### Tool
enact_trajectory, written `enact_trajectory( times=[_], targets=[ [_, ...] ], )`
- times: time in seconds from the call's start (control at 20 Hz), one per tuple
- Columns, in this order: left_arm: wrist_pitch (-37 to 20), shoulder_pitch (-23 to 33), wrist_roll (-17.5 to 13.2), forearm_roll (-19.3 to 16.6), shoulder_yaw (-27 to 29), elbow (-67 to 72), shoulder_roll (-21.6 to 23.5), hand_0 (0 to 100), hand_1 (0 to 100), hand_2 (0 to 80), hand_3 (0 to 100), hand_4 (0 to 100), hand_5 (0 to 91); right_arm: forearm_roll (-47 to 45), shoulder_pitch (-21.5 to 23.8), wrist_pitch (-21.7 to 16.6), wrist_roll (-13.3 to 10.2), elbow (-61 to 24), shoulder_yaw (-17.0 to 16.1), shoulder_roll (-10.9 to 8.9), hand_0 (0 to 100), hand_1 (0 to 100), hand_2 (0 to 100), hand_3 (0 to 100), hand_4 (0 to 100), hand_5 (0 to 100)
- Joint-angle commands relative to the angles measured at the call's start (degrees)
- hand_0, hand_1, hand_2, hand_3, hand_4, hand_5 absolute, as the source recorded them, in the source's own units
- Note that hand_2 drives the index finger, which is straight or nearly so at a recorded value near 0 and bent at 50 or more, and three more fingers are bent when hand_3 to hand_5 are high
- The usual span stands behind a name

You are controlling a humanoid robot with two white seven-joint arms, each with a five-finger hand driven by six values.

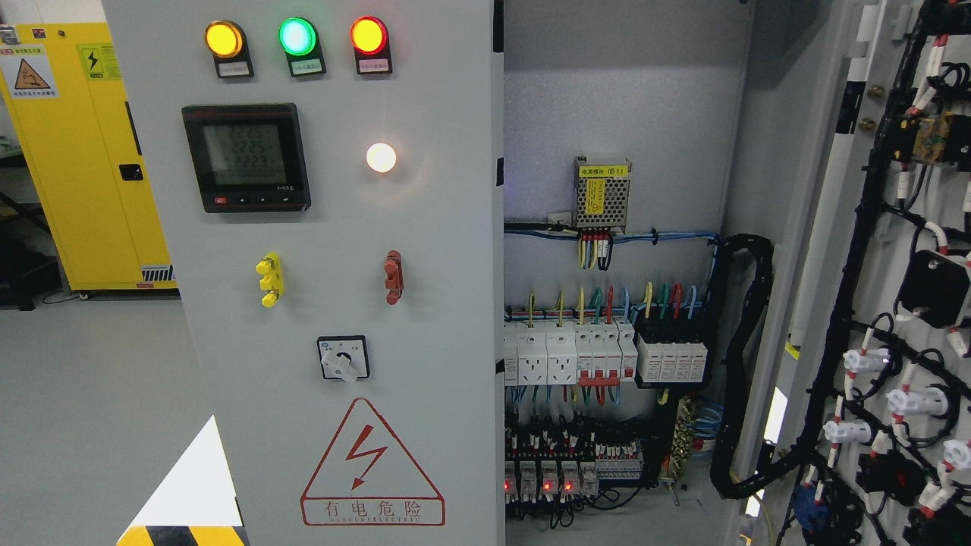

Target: Open door with both hands

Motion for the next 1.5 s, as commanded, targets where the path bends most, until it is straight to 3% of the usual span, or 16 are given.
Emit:
enact_trajectory(
  times=[0.0, 0.15, 0.3, 0.45, 0.7, 0.95, 1.1, 1.25, 1.45],
  targets=[
    [-0.48, -0.92, 0.48, 0.16, -0.73, -0.12, -0.04, 28, 13, 0.0, 0, 0, 0.0, -0.03, -0.33, -5.49, -0.01, -0.24, -0.09, -0.11, 22, 6, 0, 0, 0, 0],
    [-0.48, -1.28, 0.48, -0.01, -0.73, -0.12, -0.03, 28, 14, 0.0, 0, 0, 0.0, -0.20, 0.45, -13.58, -0.01, -5.39, 0.17, -0.55, 22, 6, 0, 0, 0, 0],
    [-0.57, -1.71, 0.66, -0.19, -0.73, -0.12, 0.05, 29, 14, 0.0, 0, 0, 0.0, -0.55, 9.39, -20.62, -0.01, -27.40, -0.01, -3.26, 21, 6, 0, 0, 0, 0],
    [-0.57, -1.63, 0.57, 0.07, -0.73, -0.12, 0.40, 29, 14, 0.0, 0, 0, 0.0, -0.55, 20.46, -20.99, -0.19, -55.17, 0.25, -7.75, 21, 6, 0, 0, 0, 0],
    [-0.66, -1.63, 0.57, -0.01, -0.73, -0.12, 0.41, 30, 14, 0.0, 0, 0, 0.0, -0.82, 33.14, -20.90, -0.54, -88.87, 0.61, -14.52, 22, 6, 0, 0, 0, 0],
    [-0.83, -1.01, 0.48, -0.01, -0.64, 0.14, 0.49, 31, 14, 0.0, 0, 0, 0.0, -0.73, 40.88, -21.60, -0.54, -107.43, 1.83, -14.44, 22, 6, 0, 0, 0, 0],
    [-1.45, -1.01, 0.57, -0.01, -0.64, 0.14, 1.19, 31, 14, 0.0, 0, 0, 0.0, -0.55, 41.07, -25.80, -0.36, -108.87, 6.04, -14.97, 22, 6, 0, 0, 0, 0],
    [-1.45, -1.01, 0.48, 0.25, -0.64, 0.23, 1.37, 32, 15, 0.0, 0, 0, 0.0, -0.29, 37.49, -27.67, -0.27, -108.87, 13.50, -14.79, 22, 6, 0, 0, 0, 0],
    [-1.45, -1.10, 0.74, -0.10, -0.73, 0.14, 0.41, 32, 14, 0.0, 0, 0, 0.0, -0.20, 30.54, -28.11, -0.19, -108.87, 15.64, -13.83, 22, 6, 0, 0, 0, 0]
  ],
)
